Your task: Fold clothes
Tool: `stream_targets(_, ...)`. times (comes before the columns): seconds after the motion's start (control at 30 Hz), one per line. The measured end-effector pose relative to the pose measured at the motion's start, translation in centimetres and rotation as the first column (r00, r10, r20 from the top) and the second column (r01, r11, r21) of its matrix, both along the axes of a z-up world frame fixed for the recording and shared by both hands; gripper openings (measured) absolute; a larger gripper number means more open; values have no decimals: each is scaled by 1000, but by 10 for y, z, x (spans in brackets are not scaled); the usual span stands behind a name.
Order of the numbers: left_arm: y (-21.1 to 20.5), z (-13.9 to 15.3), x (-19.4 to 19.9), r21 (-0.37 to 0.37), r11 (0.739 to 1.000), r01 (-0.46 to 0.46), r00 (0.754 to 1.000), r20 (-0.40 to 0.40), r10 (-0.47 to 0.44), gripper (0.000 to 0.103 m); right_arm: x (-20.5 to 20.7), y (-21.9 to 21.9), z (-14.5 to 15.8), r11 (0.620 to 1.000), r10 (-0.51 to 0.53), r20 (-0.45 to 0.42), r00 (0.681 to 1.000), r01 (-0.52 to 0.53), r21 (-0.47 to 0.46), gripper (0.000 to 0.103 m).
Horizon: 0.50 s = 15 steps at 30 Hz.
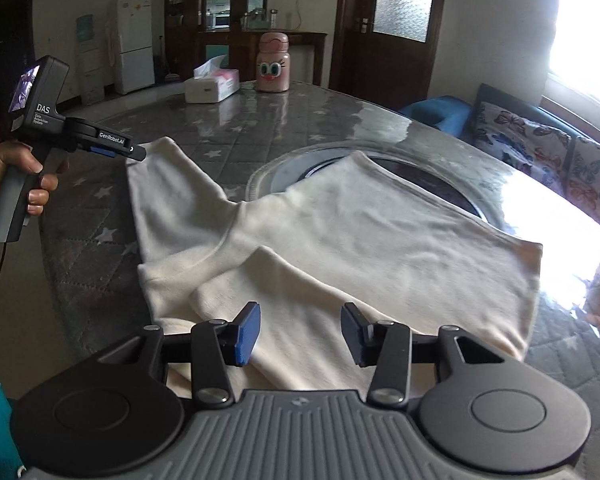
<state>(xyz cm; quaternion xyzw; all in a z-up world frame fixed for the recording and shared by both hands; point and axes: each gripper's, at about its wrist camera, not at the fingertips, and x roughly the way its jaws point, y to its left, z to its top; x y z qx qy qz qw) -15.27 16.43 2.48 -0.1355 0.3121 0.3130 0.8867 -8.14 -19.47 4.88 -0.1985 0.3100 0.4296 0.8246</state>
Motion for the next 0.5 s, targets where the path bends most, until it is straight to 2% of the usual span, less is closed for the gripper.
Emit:
stream_targets(0.2,5,-5,1,-19,1000,-16,1000,21,17,54,0,-15,2,999,-37,2,999,37,3,48)
stream_targets(0.33,1,-2,1,-20,1000,0,999,42,1,49,1,-21,4,998,-55,7,998,55,10,49)
stream_targets(0.43,-8,10,2,-37,998,46,995,86,-43,21,2,-23,6,998,-64,13,998,64,16,49)
stream_targets(0.47,-11,13,2,-42,997,62,993,100,-57,14,2,-24,7,998,-66,15,998,66,20,49)
stream_targets(0.5,-14,17,2,-47,996,77,991,115,-71,12,3,-25,7,997,-69,17,998,68,24,49)
